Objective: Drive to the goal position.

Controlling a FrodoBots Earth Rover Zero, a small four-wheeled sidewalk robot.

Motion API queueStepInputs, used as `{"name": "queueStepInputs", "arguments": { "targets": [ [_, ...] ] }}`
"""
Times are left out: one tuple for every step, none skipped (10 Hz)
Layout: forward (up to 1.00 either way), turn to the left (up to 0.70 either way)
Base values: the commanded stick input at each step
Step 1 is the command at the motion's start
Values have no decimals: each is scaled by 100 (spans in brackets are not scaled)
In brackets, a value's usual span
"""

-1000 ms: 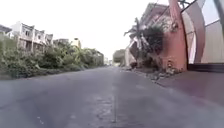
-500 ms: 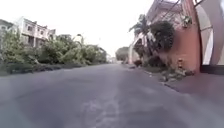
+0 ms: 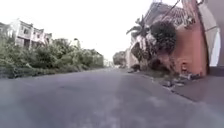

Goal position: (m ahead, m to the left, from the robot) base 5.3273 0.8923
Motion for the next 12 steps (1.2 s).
{"name": "queueStepInputs", "arguments": {
  "targets": [
    [100,0],
    [100,0],
    [100,0],
    [100,0],
    [100,0],
    [100,0],
    [100,0],
    [100,0],
    [100,-10],
    [100,-33],
    [100,-40],
    [100,-40]
  ]
}}
